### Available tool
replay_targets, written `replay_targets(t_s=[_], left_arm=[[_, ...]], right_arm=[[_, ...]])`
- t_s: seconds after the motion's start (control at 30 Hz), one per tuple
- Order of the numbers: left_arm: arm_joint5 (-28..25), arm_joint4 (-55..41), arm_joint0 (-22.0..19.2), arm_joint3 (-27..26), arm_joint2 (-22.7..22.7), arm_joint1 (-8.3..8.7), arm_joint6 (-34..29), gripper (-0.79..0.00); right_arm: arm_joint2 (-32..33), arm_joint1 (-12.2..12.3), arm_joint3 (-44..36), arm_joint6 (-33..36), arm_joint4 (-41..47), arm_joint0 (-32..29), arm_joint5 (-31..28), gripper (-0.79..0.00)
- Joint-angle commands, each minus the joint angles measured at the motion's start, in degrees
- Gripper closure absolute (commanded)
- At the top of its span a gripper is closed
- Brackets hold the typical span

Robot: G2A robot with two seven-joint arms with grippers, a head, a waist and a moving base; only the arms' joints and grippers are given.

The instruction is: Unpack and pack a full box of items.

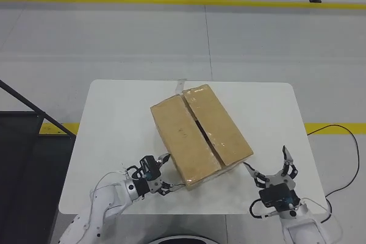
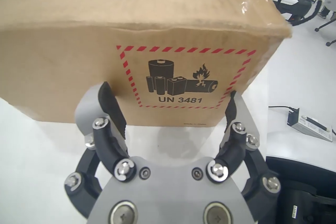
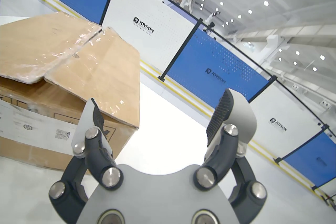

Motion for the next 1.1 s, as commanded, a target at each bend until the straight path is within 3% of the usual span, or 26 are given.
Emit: replay_targets(t_s=[0.0,0.23,0.37,0.57,0.93,1.07], left_arm=[[0.87,-1.17,0.12,-0.31,-1.18,0.12,0.91,-0.785],[-1.57,-10.47,2.1,-2.34,-9.72,1.14,3.27,-0.785],[0.12,-13.86,3.18,-3.0,-13.26,1.42,3.56,-0.785],[4.44,-19.03,3.97,-3.29,-15.57,1.3,4.27,-0.785],[7.33,-22.8,6.13,-4.21,-17.63,1.21,5.15,-0.785],[11.28,-24.68,6.6,-4.55,-18.26,0.98,5.19,-0.785]], right_arm=[[0.8,0.11,0.84,0.61,0.29,0.15,-1.49,-0.785],[3.46,0.51,4.69,0.96,-0.89,0.89,-4.85,-0.785],[2.98,0.48,6.78,1.19,0.41,3.33,-6.15,-0.785],[0.83,0.42,8.58,1.17,0.12,6.79,-8.12,-0.785],[-2.32,0.12,11.55,3.03,0.89,13.26,-9.06,-0.785],[-3.45,-0.04,12.72,4.33,1.39,16.35,-9.19,-0.785]])
